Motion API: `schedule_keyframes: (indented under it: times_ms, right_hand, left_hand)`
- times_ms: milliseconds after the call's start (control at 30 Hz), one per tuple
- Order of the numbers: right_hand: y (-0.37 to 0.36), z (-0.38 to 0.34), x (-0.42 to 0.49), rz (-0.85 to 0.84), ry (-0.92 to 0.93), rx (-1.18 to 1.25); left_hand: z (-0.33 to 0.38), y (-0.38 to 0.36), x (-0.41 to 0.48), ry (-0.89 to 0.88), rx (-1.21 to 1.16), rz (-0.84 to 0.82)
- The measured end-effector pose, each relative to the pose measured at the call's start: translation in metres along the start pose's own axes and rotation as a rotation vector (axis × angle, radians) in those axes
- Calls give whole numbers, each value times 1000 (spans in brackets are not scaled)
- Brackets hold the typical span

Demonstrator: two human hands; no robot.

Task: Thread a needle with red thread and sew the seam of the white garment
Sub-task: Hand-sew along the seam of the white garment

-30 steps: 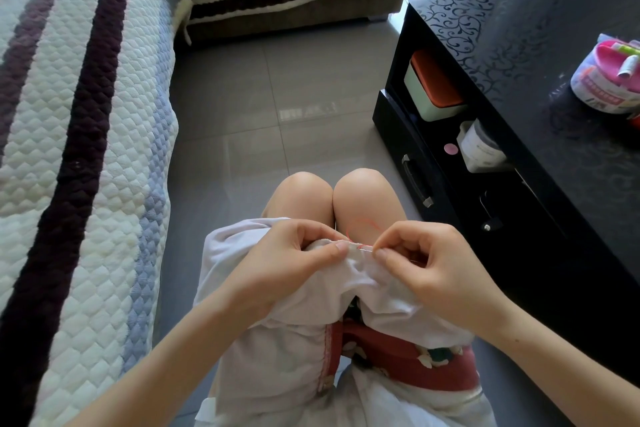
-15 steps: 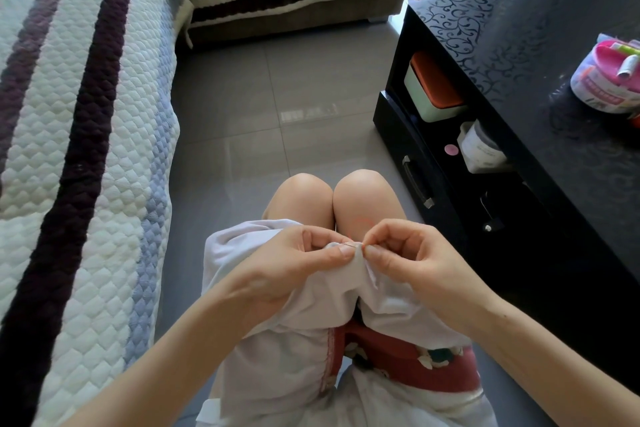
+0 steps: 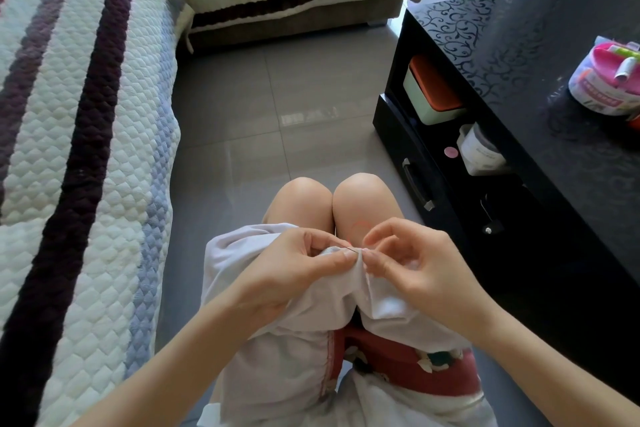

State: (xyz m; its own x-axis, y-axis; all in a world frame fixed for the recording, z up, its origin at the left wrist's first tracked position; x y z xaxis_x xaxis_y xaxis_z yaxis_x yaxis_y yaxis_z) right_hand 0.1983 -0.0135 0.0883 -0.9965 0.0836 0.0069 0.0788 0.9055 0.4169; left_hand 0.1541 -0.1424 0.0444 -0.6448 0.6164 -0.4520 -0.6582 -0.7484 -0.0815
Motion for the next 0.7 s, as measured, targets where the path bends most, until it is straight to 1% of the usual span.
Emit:
schedule_keyframes:
  times_ms: [67, 100, 167, 233, 367, 467, 533, 600, 633, 700]
  right_hand:
    - [11, -23, -4, 151, 227, -369]
    - [11, -34, -5, 195, 323, -463]
    - [3, -47, -5, 209, 460, -516]
    - [-3, -51, -3, 196, 527, -497]
    - [-4, -51, 0, 151, 519, -326]
    - [-5, -45, 3, 90, 417, -109]
    - [-1, -50, 2, 68, 347, 62]
    - [7, -67, 2, 69, 348, 209]
    - [12, -73, 5, 59, 335, 296]
    - [19, -67, 15, 6, 193, 516]
  left_hand:
    - [3, 1, -1, -19, 54, 28]
    - [4, -2, -1, -24, 89, 16]
    - [8, -8, -3, -37, 164, -23]
    - [12, -7, -4, -55, 197, -16]
    - [18, -5, -6, -78, 170, 15]
    - [26, -2, -8, -102, 118, 49]
    - [25, 2, -6, -103, 195, 126]
    - [19, 5, -7, -85, 315, 200]
    - [16, 4, -7, -82, 328, 191]
    - [14, -1, -7, -74, 324, 141]
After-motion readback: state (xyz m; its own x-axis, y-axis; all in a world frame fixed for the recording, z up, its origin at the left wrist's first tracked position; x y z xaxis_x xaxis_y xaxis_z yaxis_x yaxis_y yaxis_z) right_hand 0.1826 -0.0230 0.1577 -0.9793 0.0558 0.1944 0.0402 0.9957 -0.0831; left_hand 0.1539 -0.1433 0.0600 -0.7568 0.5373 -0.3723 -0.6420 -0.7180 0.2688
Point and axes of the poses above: each hand's wrist, its own x-axis towards the middle knuckle, its own y-axis out of the back of the hand, z = x × y, the point moved 9 cm from there along x, towards the middle knuckle, and after that the axes turned 1 degree about y, right-handed, at the moved point
